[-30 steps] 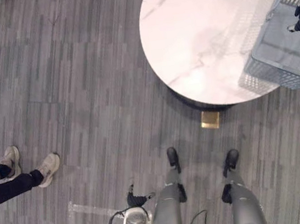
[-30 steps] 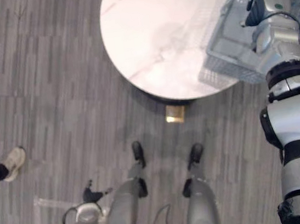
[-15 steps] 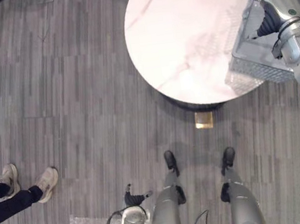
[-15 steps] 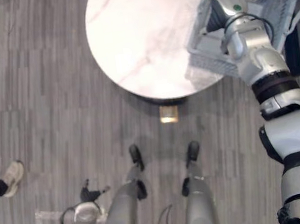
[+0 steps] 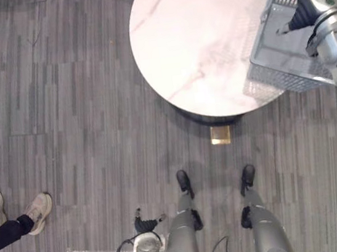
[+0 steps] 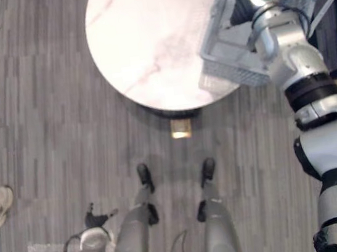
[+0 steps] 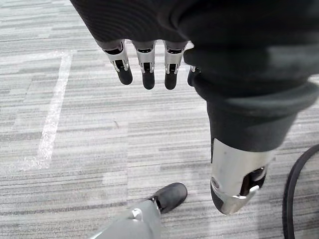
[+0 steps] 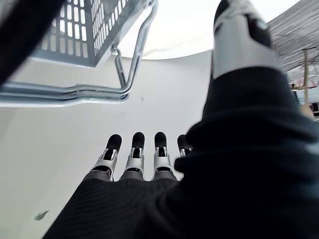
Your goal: Pick vegetable in the basket
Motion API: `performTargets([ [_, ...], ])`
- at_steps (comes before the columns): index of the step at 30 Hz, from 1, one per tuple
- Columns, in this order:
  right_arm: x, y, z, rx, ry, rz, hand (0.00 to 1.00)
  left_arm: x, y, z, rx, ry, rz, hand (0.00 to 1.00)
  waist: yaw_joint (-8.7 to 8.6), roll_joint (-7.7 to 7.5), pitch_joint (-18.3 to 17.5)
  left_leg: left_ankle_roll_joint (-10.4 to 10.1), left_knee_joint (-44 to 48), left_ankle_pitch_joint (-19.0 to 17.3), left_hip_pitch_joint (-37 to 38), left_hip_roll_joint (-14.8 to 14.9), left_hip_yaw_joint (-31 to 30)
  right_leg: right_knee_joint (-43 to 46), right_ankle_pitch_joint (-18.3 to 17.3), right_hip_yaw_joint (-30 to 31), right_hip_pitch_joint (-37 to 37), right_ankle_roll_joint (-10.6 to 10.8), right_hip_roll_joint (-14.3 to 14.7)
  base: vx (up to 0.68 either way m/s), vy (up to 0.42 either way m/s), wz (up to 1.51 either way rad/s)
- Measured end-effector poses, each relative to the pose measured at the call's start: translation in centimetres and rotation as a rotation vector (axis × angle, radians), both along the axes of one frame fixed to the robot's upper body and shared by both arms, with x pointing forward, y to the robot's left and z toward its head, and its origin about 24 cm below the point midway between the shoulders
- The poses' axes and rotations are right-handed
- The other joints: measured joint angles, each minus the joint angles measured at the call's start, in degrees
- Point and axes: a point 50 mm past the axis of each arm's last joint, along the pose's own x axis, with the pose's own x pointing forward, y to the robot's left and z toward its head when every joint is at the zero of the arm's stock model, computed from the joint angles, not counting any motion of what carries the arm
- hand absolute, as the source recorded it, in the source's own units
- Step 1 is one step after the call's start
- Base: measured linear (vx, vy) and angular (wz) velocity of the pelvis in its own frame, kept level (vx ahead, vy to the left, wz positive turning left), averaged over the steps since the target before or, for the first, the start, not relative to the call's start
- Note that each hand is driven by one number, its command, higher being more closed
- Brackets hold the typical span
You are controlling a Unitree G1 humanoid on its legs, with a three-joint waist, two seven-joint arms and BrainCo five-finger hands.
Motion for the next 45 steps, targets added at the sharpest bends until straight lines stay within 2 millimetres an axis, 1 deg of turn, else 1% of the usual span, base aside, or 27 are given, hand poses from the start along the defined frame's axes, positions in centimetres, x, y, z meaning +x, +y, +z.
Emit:
performTargets([
  [4,-0.1,-2.1,2.4,0.063,-0.047,-0.108,0.0,0.3,-0.1,0.2,-0.001,-0.018,-0.004,0.0,-0.01,0.0,0.0,-0.04,-0.04,0.18,-0.59,0.01,-0.23,-0.01,0.02,-0.21,-0.41,-0.01,0.03,0.0,0.0,0.0],
  [5,-0.2,-2.5,2.6,0.07,-0.049,-0.121,0.0,0.3,-0.1,0.2,-0.001,-0.018,-0.004,0.0,0.02,0.0,0.0,-0.06,-0.05,0.19,-0.64,0.01,-0.25,-0.01,0.02,-0.23,-0.44,-0.01,0.03,-0.03,-0.005,0.03],
  [7,-0.5,-3.8,3.2,0.106,-0.057,-0.17,0.0,0.3,0.0,0.2,0.0,-0.018,-0.003,0.0,0.04,0.01,0.0,-0.06,-0.09,0.2,-0.89,-0.02,-0.41,-0.02,0.02,-0.36,-0.59,-0.01,0.01,-0.02,-0.004,0.03],
  [10,-0.8,-5.0,3.7,0.154,-0.07,-0.212,0.0,0.3,0.0,0.2,0.0,-0.019,-0.003,0.0,0.08,0.01,0.0,-0.12,-0.11,0.25,-1.64,-0.07,-0.4,0.03,0.02,-0.31,-1.41,-0.01,-0.04,-0.01,-0.002,0.0],
  [14,-1.1,-6.5,3.7,0.2,-0.062,-0.262,0.0,0.3,0.0,0.2,0.0,-0.016,-0.002,0.0,0.07,0.04,0.01,-0.14,-0.11,0.3,-2.68,-0.07,-0.36,0.02,0.02,-0.27,-2.43,-0.01,-0.04,-0.01,-0.001,0.0],
  [17,-1.1,-7.0,3.3,0.214,-0.05,-0.285,0.0,0.3,0.0,0.2,0.0,-0.015,-0.002,0.0,0.08,0.06,0.01,-0.2,-0.11,0.34,-2.94,-0.07,-0.35,-0.04,0.02,-0.28,-2.66,-0.01,-0.04,0.0,0.0,0.0],
  [22,-1.5,-7.5,3.9,0.215,-0.066,-0.303,0.0,0.3,0.1,0.2,-0.003,-0.019,0.007,0.0,0.32,0.22,0.0,-0.31,-0.11,0.41,-4.86,-0.05,-0.28,-0.05,0.03,-0.23,-4.67,-0.01,-0.1,0.0,0.0,0.0],
  [25,-1.6,-7.4,4.5,0.214,-0.081,-0.299,0.0,0.3,0.2,0.2,-0.008,-0.021,0.022,0.0,0.45,0.46,0.0,-0.54,-0.11,0.57,-6.29,0.05,-0.24,-0.05,0.06,-0.32,-6.06,0.03,-0.39,0.0,0.0,0.0],
  [26,-1.7,-7.3,4.6,0.212,-0.084,-0.297,0.0,0.3,0.3,0.3,-0.011,-0.025,0.029,0.0,0.58,0.47,-0.01,-0.65,-0.11,0.64,-6.55,0.15,-0.22,-0.05,0.06,-0.31,-6.34,0.03,-0.44,0.0,0.0,0.0],
  [27,-1.9,-7.4,4.8,0.191,-0.088,-0.304,0.0,0.6,0.0,0.4,-0.027,-0.043,0.045,0.0,1.11,0.78,-0.14,-0.82,-0.09,0.8,-7.37,0.33,-0.16,-0.05,0.07,-0.5,-7.05,0.03,-0.46,-0.01,0.009,0.03],
  [29,-1.9,-7.4,5.0,0.169,-0.089,-0.307,0.0,0.7,-0.2,0.6,-0.035,-0.054,0.049,0.0,1.38,0.8,-0.14,-1.49,-0.06,1.24,-7.8,0.28,-0.16,0.0,0.07,-0.64,-7.46,0.03,-0.62,0.0,0.008,0.05],
  [30,-1.9,-7.1,5.1,0.153,-0.094,-0.302,1.0,0.9,-0.4,0.6,-0.042,-0.063,0.049,0.0,1.57,0.81,-0.13,-2.06,0.07,1.73,-8.19,0.2,-0.09,0.01,0.06,-0.78,-7.76,0.03,-0.77,0.0,0.01,0.07],
  [31,-1.9,-6.7,5.4,0.133,-0.103,-0.293,1.0,1.0,-0.7,0.7,-0.053,-0.07,0.056,0.0,1.67,0.81,-0.13,-2.96,0.11,2.49,-8.65,0.12,-0.02,0.32,0.05,-0.87,-8.28,0.02,-0.96,0.0,0.008,0.06],
  [32,-1.9,-6.5,5.5,0.123,-0.106,-0.291,1.0,1.0,-0.8,0.7,-0.058,-0.072,0.059,0.0,1.84,0.81,-0.13,-3.28,0.13,2.82,-8.79,0.13,0.0,0.38,0.05,-0.86,-8.45,0.02,-1.0,-0.01,0.005,0.03],
  [33,-1.8,-6.3,5.6,0.111,-0.108,-0.29,1.0,1.0,-1.1,0.6,-0.068,-0.073,0.065,0.0,2.15,0.82,-0.13,-2.92,0.12,3.21,-8.89,0.15,0.07,0.38,0.04,-0.87,-8.53,0.01,-0.99,0.0,0.0,0.0],
  [36,-1.8,-5.5,6.2,0.069,-0.122,-0.277,1.0,1.0,-1.6,0.6,-0.104,-0.081,0.092,0.0,2.52,1.1,-0.31,-3.24,-0.14,3.72,-8.94,0.68,0.41,0.85,-0.41,-1.32,-8.53,-0.55,-0.61,0.0,0.0,0.0],
  [37,-1.6,-5.1,6.0,0.039,-0.111,-0.269,1.0,1.0,-1.7,0.6,-0.109,-0.085,0.093,0.0,2.52,1.24,-0.4,-3.3,-0.15,3.64,-8.98,1.0,0.79,1.33,-0.65,-1.62,-8.66,-0.86,-0.42,0.0,0.0,0.0],
  [38,-1.3,-4.7,5.7,0.015,-0.093,-0.264,1.0,1.0,-1.8,0.6,-0.111,-0.086,0.093,0.0,2.63,1.44,-0.53,-3.81,-0.15,2.83,-9.13,1.5,1.84,1.81,-0.84,-1.88,-8.88,-1.11,-0.1,0.0,0.0,0.0],
  [40,-0.9,-4.0,5.4,-0.001,-0.079,-0.247,1.0,1.1,-1.8,0.6,-0.112,-0.087,0.092,0.0,2.73,1.63,-0.65,-3.2,-0.15,1.57,-9.52,2.11,3.1,2.51,-0.91,-1.94,-9.62,-1.2,0.33,-0.02,0.025,-0.05],
  [43,-0.5,-3.8,4.3,-0.005,-0.05,-0.24,1.0,1.2,-2.0,0.6,-0.117,-0.089,0.094,0.0,3.02,1.64,-0.65,-3.17,-0.14,1.59,-9.53,1.73,3.13,3.46,-0.94,-2.09,-9.86,-1.2,-0.29,-0.01,0.037,0.05],
  [45,-0.4,-3.7,4.1,-0.007,-0.042,-0.235,1.0,1.1,-2.0,0.6,-0.122,-0.09,0.104,0.0,3.21,1.63,-0.65,-3.11,-0.14,1.64,-9.52,1.42,3.14,3.64,-0.94,-2.19,-9.85,-1.19,-0.62,0.0,0.034,0.07],
])
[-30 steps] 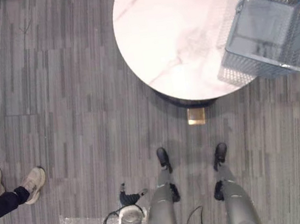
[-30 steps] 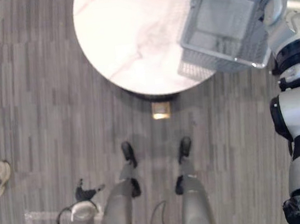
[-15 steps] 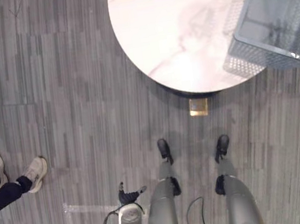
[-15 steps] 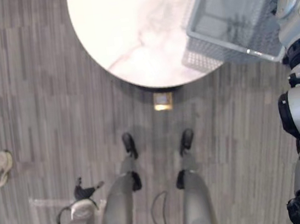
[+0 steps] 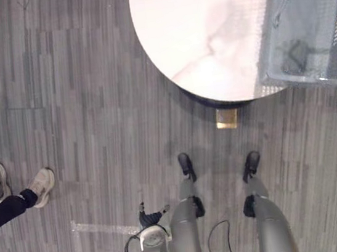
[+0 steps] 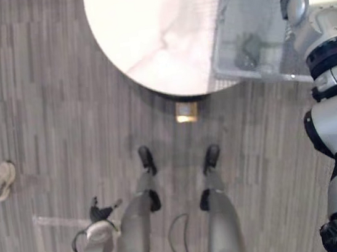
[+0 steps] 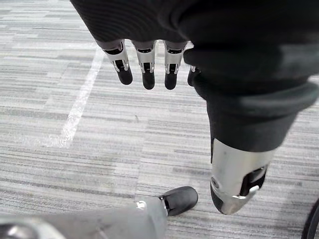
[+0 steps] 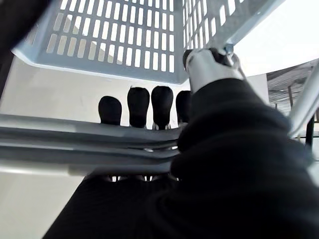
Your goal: Pick vegetable in the basket
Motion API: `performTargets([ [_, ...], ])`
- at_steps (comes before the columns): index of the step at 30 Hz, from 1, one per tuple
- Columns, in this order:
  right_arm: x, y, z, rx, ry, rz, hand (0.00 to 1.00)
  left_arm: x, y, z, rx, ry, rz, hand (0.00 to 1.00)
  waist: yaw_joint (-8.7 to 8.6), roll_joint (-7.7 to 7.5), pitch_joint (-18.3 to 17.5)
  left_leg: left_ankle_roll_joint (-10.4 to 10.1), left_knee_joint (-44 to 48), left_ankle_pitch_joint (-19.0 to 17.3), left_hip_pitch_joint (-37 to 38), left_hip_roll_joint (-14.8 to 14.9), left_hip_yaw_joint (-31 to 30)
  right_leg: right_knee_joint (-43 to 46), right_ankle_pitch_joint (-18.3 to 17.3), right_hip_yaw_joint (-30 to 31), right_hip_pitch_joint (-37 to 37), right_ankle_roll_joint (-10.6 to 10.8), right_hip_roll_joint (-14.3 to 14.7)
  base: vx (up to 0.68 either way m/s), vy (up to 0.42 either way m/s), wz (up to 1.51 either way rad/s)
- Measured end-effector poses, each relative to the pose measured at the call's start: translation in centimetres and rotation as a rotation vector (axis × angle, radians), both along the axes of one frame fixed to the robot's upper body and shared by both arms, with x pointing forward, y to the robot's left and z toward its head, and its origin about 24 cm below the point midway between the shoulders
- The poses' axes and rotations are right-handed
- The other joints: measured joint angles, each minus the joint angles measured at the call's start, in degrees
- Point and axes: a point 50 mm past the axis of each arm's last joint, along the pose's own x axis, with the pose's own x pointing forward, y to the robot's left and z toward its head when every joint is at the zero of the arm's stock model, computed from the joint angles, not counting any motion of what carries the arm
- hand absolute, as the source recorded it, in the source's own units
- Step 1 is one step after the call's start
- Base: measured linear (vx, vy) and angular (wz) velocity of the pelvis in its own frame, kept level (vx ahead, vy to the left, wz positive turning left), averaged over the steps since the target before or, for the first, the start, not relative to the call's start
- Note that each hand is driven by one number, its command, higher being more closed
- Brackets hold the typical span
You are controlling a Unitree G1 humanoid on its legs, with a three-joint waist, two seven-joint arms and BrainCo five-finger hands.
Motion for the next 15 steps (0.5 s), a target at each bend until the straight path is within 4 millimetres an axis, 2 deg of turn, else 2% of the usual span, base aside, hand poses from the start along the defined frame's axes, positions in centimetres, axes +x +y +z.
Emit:
performTargets([
  [8,0.4,-0.3,-2.9,0.011,0.057,0.013,1.0,0.0,-0.2,-0.2,-0.011,0.018,0.008,0.0,-0.09,0.0,0.0,0.53,0.01,0.44,2.17,-0.21,-0.07,0.8,-0.01,0.12,1.88,0.01,-0.24,0.0,0.002,0.0],
  [15,0.3,-1.8,-4.1,0.117,0.076,-0.013,1.0,0.9,-0.7,0.2,0.004,-0.001,-0.043,0.0,-0.41,0.03,-0.03,1.07,0.01,0.86,3.21,-0.4,-0.31,0.51,0.21,0.76,2.68,0.24,-0.23,-0.03,-0.005,-0.02],
])
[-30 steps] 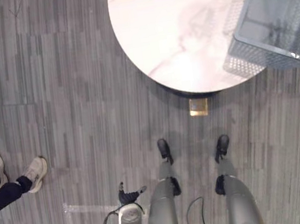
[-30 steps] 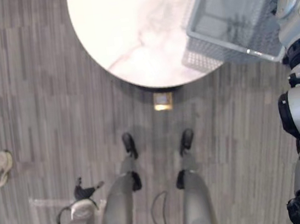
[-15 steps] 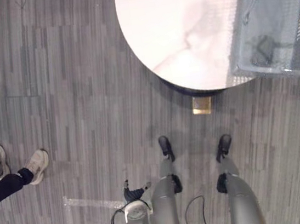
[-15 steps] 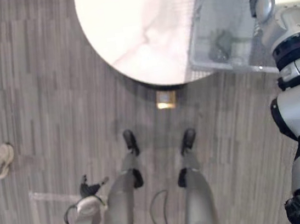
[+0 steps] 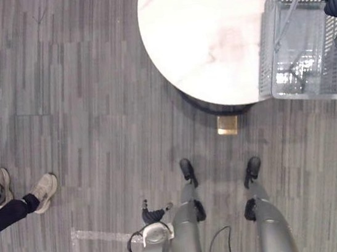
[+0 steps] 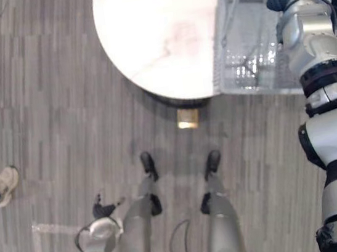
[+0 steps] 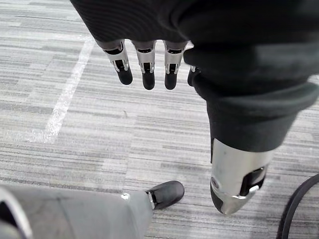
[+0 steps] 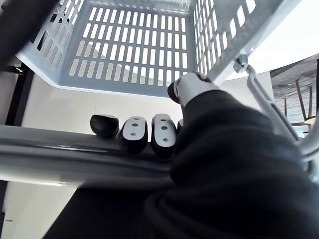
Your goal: Pick vegetable in the basket
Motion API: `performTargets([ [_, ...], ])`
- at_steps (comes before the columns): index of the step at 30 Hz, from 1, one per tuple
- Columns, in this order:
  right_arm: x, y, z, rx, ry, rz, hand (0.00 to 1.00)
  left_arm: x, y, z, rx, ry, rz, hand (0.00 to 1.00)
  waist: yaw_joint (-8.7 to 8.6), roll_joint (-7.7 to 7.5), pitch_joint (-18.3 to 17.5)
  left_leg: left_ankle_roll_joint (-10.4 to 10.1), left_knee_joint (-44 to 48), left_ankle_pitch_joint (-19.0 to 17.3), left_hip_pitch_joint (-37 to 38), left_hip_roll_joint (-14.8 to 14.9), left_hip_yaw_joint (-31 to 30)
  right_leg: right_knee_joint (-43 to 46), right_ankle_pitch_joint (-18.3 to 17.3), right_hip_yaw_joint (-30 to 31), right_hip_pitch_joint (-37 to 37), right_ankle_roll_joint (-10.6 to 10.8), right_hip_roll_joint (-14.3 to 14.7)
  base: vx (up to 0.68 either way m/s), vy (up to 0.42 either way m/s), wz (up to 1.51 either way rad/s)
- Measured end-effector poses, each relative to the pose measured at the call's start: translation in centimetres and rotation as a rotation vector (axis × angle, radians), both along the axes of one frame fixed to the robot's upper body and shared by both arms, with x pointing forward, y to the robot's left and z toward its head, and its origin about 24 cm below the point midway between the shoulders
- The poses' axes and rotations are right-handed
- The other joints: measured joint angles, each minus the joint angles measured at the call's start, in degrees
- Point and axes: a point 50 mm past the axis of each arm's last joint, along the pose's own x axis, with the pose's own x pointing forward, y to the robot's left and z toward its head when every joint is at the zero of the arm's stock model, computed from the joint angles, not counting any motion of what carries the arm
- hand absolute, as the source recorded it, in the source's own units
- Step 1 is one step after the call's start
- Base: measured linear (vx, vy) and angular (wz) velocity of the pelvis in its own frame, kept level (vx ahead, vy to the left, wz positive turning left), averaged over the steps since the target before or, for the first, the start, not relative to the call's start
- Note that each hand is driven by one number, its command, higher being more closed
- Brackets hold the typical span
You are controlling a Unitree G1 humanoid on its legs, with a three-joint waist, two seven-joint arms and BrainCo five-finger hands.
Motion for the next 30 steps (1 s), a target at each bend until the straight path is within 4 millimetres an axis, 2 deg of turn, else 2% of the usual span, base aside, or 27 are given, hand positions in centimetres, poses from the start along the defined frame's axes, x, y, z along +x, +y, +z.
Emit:
performTargets([
  [2,-0.1,-0.9,-0.8,0.04,0.016,-0.025,1.0,-0.2,0.2,-0.1,0.01,0.012,-0.01,0.0,0.06,0.0,0.0,0.07,0.0,0.06,0.65,-0.1,-0.14,-0.97,0.37,0.1,1.14,0.42,0.1,-0.03,-0.005,0.02],
  [5,0.1,-1.2,-2.0,0.049,0.057,-0.035,1.0,-0.5,0.5,-0.4,0.025,0.032,-0.02,0.0,0.06,0.01,-0.01,0.1,0.0,0.01,1.82,-0.47,-0.36,-1.92,0.7,0.35,2.61,0.69,0.02,0.0,0.0,0.0],
  [11,0.1,-1.8,-3.2,0.084,0.078,-0.056,1.0,-0.5,1.0,-0.3,0.046,0.036,-0.031,0.0,0.07,0.03,-0.02,0.2,0.03,0.03,2.99,-0.86,-1.41,-3.06,1.16,0.38,4.36,0.77,0.13,0.0,0.0,0.0],
  [17,0.5,-1.2,-5.0,0.052,0.137,-0.048,1.0,-0.5,0.8,-0.4,0.058,0.052,-0.056,0.0,-0.14,0.02,-0.02,0.28,0.01,-0.1,6.35,-0.62,-2.63,-3.88,1.18,0.68,7.84,0.76,1.03,-0.01,-0.02,-0.05],
  [21,0.6,0.3,-5.7,-0.023,0.153,0.014,1.0,-0.9,0.9,-0.8,0.064,0.091,-0.058,0.0,-0.57,-0.29,-0.17,0.73,0.0,-1.09,10.09,-0.33,-2.26,-4.18,1.15,1.53,11.02,0.77,1.4,-0.02,-0.015,-0.14],
  [24,0.6,2.8,-6.1,-0.103,0.166,0.122,1.0,-1.4,2.2,-0.9,0.115,0.121,-0.069,0.0,-1.55,-2.22,-1.4,0.49,0.0,-1.46,11.47,0.15,-1.44,-4.7,0.95,2.49,12.04,1.05,1.9,-0.02,-0.035,-0.18],
  [26,0.1,4.9,-8.0,-0.167,0.205,0.232,1.0,-2.0,3.5,-1.1,0.133,0.147,-0.038,0.0,-2.27,-4.85,-2.91,0.24,0.0,-1.97,13.23,0.7,-1.09,-4.75,0.65,2.94,13.44,0.73,2.21,0.0,-0.042,-0.1],
  [29,-0.7,7.1,-10.6,-0.229,0.272,0.358,1.0,-3.1,4.3,-1.5,0.171,0.196,-0.059,0.0,-3.26,-7.43,-5.67,0.17,0.0,-2.67,14.52,0.91,-0.66,-4.8,0.54,3.39,14.38,0.58,2.34,0.01,-0.023,-0.09],
  [30,-1.0,7.6,-11.0,-0.24,0.283,0.385,1.0,-3.3,4.4,-1.6,0.171,0.205,-0.06,0.0,-3.35,-7.85,-5.94,0.09,0.0,-2.87,15.08,0.91,-0.39,-4.81,0.54,3.59,14.87,0.58,2.33,0.02,-0.017,-0.19],
])
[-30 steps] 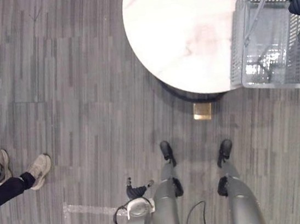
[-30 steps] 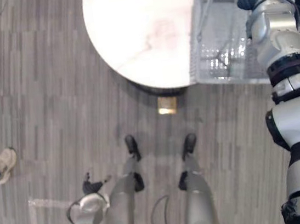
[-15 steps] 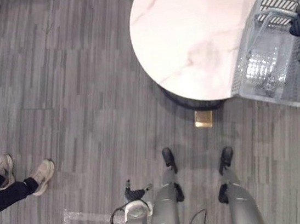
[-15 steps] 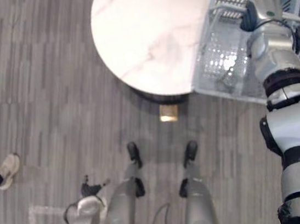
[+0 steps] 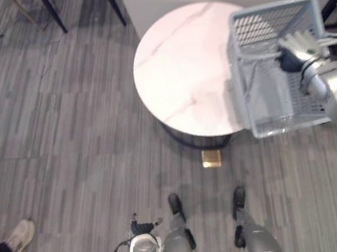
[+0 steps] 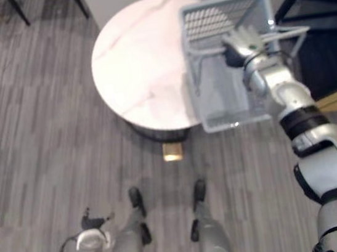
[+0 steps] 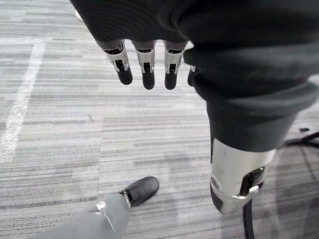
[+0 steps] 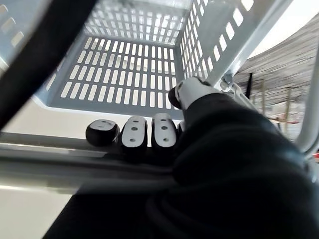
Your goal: Pick vegetable in the basket
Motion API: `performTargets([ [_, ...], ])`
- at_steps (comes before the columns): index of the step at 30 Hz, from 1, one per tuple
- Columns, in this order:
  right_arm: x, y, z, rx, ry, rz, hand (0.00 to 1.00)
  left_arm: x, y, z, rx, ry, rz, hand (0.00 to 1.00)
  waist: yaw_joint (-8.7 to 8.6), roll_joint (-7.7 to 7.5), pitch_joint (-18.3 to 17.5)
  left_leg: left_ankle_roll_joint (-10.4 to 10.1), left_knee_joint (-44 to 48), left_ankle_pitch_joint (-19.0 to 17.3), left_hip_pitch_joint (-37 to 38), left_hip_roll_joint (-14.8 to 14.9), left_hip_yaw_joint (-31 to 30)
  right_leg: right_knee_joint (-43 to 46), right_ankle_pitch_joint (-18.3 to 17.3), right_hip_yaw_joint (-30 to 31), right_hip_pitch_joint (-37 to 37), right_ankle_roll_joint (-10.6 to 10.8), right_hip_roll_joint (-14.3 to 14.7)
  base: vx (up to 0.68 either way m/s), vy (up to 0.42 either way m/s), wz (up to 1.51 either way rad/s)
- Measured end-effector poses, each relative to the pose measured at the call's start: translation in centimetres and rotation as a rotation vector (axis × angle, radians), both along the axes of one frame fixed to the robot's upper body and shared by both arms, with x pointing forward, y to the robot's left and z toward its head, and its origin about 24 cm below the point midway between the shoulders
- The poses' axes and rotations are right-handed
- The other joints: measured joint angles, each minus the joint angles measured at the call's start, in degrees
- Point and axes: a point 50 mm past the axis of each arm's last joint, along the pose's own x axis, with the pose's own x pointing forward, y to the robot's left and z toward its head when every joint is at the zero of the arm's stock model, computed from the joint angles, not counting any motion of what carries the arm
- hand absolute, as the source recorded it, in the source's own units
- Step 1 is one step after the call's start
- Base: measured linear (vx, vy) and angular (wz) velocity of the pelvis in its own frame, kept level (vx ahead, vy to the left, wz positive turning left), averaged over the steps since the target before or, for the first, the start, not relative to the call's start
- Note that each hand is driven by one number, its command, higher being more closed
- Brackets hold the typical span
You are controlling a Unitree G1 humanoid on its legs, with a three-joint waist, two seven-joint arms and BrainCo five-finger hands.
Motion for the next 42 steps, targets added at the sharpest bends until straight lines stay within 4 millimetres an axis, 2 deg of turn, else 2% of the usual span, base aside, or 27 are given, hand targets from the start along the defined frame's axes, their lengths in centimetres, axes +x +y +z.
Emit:
performTargets([
  [1,-0.5,0.7,-1.0,-0.026,0.034,0.047,1.0,-0.7,0.1,-0.3,0.005,0.028,-0.01,0.0,-0.02,-0.89,-1.37,0.01,0.0,-0.4,0.61,-0.06,0.63,0.0,-0.01,0.58,0.15,0.01,-0.09,0.02,-0.009,-0.17],
  [9,-5.1,2.2,-6.8,-0.08,0.238,0.241,1.0,-4.1,0.9,-1.6,0.037,0.163,-0.083,0.0,-0.59,-3.52,-6.75,-0.17,-0.02,-1.87,3.46,-0.6,2.17,-0.01,-0.96,2.15,2.01,0.54,-0.65,0.02,-0.001,-0.09],
  [13,-7.1,2.8,-9.2,-0.081,0.333,0.314,1.0,-5.6,1.4,-2.0,0.053,0.218,-0.12,0.0,-1.91,-4.73,-8.7,-0.26,-0.03,-2.3,4.52,-0.61,3.87,-0.01,-0.95,3.76,1.98,0.55,-0.63,0.01,-0.005,-0.2],
  [19,-9.7,1.4,-11.6,-0.127,0.46,0.314,1.0,-7.1,1.8,-2.5,0.045,0.287,-0.141,0.0,-3.46,-5.28,-10.99,-0.42,-0.03,-3.2,6.93,-0.87,6.03,-0.01,-1.07,5.93,2.96,0.41,-0.64,0.01,-0.004,-0.2],
  [22,-11.3,0.1,-13.9,-0.122,0.556,0.273,1.0,-8.1,1.7,-2.8,0.022,0.324,-0.145,0.0,-3.61,-5.4,-13.2,-0.46,-0.03,-3.78,7.79,-1.12,7.26,-0.01,-1.17,7.19,3.02,0.58,-0.8,0.02,-0.001,-0.18],
  [24,-12.1,-0.6,-14.8,-0.11,0.594,0.248,1.0,-8.5,1.7,-3.0,0.015,0.35,-0.163,0.0,-4.45,-5.35,-13.73,-0.19,-0.03,-4.27,8.72,-1.51,7.88,-0.01,-1.24,7.74,3.7,0.82,-1.13,0.03,0.009,-0.16],
  [27,-13.5,-1.6,-15.9,-0.086,0.641,0.217,1.0,-9.0,1.4,-3.2,0.017,0.382,-0.212,0.0,-5.09,-5.29,-13.82,0.08,-0.01,-5.23,11.64,-2.5,10.3,1.89,-2.21,10.46,4.09,2.08,-1.86,0.03,0.042,-0.38],
  [29,-14.2,-1.9,-16.7,-0.081,0.672,0.208,1.0,-9.0,1.4,-3.2,0.03,0.391,-0.245,0.0,-6.28,-5.63,-13.69,0.4,-0.03,-5.85,13.31,-3.22,12.26,5.24,-3.48,12.84,2.81,3.01,-2.38,0.02,0.068,-0.52],
  [32,-15.0,-2.0,-17.6,-0.086,0.703,0.196,1.0,-9.0,1.7,-3.1,0.048,0.401,-0.27,0.0,-6.77,-7.11,-13.3,0.93,-0.04,-7.02,14.64,-4.92,17.83,7.16,-3.22,18.24,0.0,4.86,-2.84,-0.01,0.076,-0.84],
  [33,-15.0,-1.9,-17.8,-0.105,0.704,0.194,1.0,-8.9,2.1,-3.0,0.058,0.401,-0.27,0.0,-7.58,-7.93,-13.11,1.06,-0.02,-7.22,14.73,-6.03,19.76,7.34,-6.13,17.9,-1.41,5.4,-3.39,-0.02,0.088,-0.81],
  [34,-15.2,-1.9,-18.1,-0.106,0.71,0.186,1.0,-8.7,1.7,-3.1,0.049,0.4,-0.289,0.0,-8.21,-6.18,-13.53,2.68,0.37,-7.03,14.38,-4.94,21.96,7.08,-13.66,12.01,-2.02,5.53,-3.93,-0.04,0.079,-0.85],
  [35,-15.2,-1.8,-18.2,-0.12,0.71,0.185,1.0,-8.7,0.9,-3.3,0.032,0.397,-0.302,0.0,-8.16,-4.55,-13.59,3.89,0.21,-7.13,13.76,-2.72,23.72,9.4,-14.06,6.68,-2.68,1.45,-3.8,-0.05,0.089,-1.07],
  [36,-15.1,-1.1,-18.8,-0.129,0.721,0.208,1.0,-9.0,0.8,-3.3,0.024,0.4,-0.299,0.0,-7.61,-4.14,-13.74,3.86,0.86,-7.89,14.49,-1.06,26.16,19.97,-11.35,-2.67,-5.48,-5.48,-4.67,-0.01,0.096,-1.05],
  [37,-15.2,-0.7,-19.2,-0.126,0.735,0.228,1.0,-8.3,2.0,-2.8,0.053,0.384,-0.293,0.0,-8.31,-6.81,-13.62,3.0,4.45,-10.48,14.3,-1.87,27.1,23.61,-3.93,-8.9,-4.83,-10.01,-7.0,-0.06,0.052,-1.73],
  [38,-14.5,-0.1,-19.3,-0.127,0.73,0.243,1.0,-8.1,2.6,-2.6,0.065,0.386,-0.286,0.0,-6.65,-7.85,-13.54,4.34,6.27,-12.63,13.62,-1.2,28.43,19.74,0.09,-10.55,-5.12,-10.72,-5.07,-0.1,-0.004,-2.01],
  [39,-14.1,0.4,-19.2,-0.137,0.722,0.257,1.0,-8.7,2.5,-2.9,0.049,0.404,-0.275,0.0,-4.69,-5.78,-13.55,4.91,4.95,-11.66,14.34,0.97,32.34,15.88,2.48,-9.76,-4.94,-11.1,-2.18,-0.19,-0.058,-2.34],
  [40,-13.9,0.6,-19.1,-0.156,0.716,0.271,1.0,-8.5,2.1,-2.9,0.038,0.398,-0.282,0.0,-5.18,-5.55,-13.69,5.33,4.55,-11.31,14.94,2.15,36.11,23.51,-4.78,-14.97,-4.59,-13.24,-3.45,-0.11,-0.02,-1.74],
  [41,-13.9,0.6,-19.3,-0.157,0.723,0.27,1.0,-8.3,1.7,-3.0,0.028,0.395,-0.288,0.0,-5.72,-4.86,-13.45,5.27,4.57,-11.19,15.54,2.23,37.35,26.11,-8.0,-18.19,-2.48,-10.74,-4.89,-0.05,-0.015,-1.35],
  [42,-13.6,0.7,-19.3,-0.159,0.724,0.27,1.0,-8.6,1.4,-3.2,0.015,0.406,-0.289,0.0,-5.73,-5.28,-13.64,5.2,4.68,-11.14,15.94,2.17,39.48,25.41,-10.31,-19.29,0.06,-8.52,-6.22,-0.02,-0.061,-1.11],
])
